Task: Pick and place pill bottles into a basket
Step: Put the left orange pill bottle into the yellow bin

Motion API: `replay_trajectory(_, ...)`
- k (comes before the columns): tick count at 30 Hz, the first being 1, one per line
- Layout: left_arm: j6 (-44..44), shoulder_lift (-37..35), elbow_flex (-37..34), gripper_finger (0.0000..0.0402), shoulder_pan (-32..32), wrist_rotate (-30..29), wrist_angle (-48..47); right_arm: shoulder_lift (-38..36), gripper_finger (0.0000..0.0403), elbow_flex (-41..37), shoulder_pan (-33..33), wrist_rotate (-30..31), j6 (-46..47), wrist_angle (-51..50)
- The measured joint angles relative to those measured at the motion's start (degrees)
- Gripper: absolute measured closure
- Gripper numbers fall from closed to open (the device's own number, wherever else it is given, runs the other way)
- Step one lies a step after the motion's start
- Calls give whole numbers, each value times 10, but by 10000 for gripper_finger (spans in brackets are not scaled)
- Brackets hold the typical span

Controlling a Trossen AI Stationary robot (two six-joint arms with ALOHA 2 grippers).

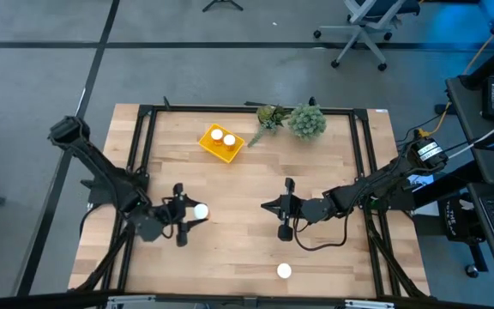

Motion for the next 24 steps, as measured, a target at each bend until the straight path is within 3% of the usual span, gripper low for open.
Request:
replay_trajectory(7,48,-19,0,206,59,16,0,0,386,0,0,0,0,0)
replay_trajectory(13,102,-36,0,202,125,71,0,0,386,0,0,0,0,2)
replay_trajectory(24,165,-67,0,206,296,121,-23,0,386,0,-46,0,-45,18)
